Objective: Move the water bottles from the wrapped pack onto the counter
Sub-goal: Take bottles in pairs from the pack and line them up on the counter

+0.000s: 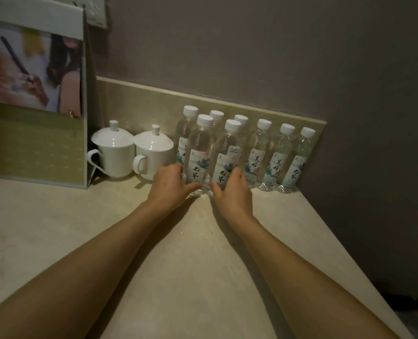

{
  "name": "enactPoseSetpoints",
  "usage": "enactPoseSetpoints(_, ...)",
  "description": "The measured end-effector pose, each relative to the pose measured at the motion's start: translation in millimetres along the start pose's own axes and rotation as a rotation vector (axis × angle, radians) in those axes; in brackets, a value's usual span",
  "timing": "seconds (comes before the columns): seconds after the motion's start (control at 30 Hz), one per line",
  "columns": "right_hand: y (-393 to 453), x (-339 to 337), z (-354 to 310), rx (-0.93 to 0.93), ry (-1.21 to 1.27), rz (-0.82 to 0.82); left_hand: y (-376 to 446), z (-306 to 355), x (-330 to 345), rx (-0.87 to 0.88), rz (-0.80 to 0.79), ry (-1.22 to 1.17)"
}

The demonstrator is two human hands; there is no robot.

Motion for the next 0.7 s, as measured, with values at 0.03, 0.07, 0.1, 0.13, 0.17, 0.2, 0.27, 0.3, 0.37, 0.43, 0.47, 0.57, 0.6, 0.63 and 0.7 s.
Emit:
enactPoseSetpoints(0.03,0,-1,-1,0.004,-0.006,-0.01,-1,0,0,-0.003,0.001,0.002)
enactPoseSetpoints(0.07,0,-1,-1,0.008,-0.014,-0.024,-2,1,-1,-0.007,-0.002,0.005)
enactPoseSetpoints(0.1,0,-2,-2,0.013,-0.02,-0.044,-4,2,-2,-0.011,-0.013,0.012)
enactPoseSetpoints(0.13,0,-2,-3,0.02,-0.021,-0.067,-5,3,-3,-0.016,-0.028,0.022)
enactPoseSetpoints(0.17,1,-4,-4,0.03,-0.011,-0.092,-6,4,-4,-0.022,-0.045,0.028)
enactPoseSetpoints(0.2,2,-5,-4,0.042,0.012,-0.118,-7,5,-5,-0.029,-0.063,0.025)
enactPoseSetpoints(0.27,3,-9,-4,0.063,0.075,-0.166,-9,9,-7,-0.044,-0.092,0.016)
enactPoseSetpoints(0.3,3,-12,-3,0.069,0.094,-0.187,-11,11,-8,-0.053,-0.096,0.021)
enactPoseSetpoints(0.37,0,-19,3,0.075,0.113,-0.216,-16,16,-8,-0.091,-0.093,0.026)
enactPoseSetpoints(0.43,-3,-29,12,0.062,0.122,-0.221,-22,23,-9,-0.146,-0.08,0.032)
enactPoseSetpoints(0.47,-5,-36,17,0.053,0.124,-0.219,-26,27,-9,-0.165,-0.071,0.046)
enactPoseSetpoints(0.57,-13,-62,37,0.036,0.152,-0.203,-42,47,-6,-0.185,-0.015,0.12)
enactPoseSetpoints(0.6,-15,-73,44,0.033,0.162,-0.192,-49,56,-3,-0.175,0.002,0.142)
enactPoseSetpoints(0.63,-18,-84,52,0.025,0.163,-0.176,-57,67,2,-0.155,0.01,0.152)
enactPoseSetpoints(0.7,-22,-108,69,-0.005,0.14,-0.124,-72,94,18,-0.11,0.007,0.121)
Point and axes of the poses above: each hand's wrist, its own y-axis towards the middle knuckle, its own x-axis out of the palm, z = x × y, the point moved 4 cm from there along y, towards the middle knuckle, and after that the axes turned 5 degrees about -x, right-handed, at the moved point
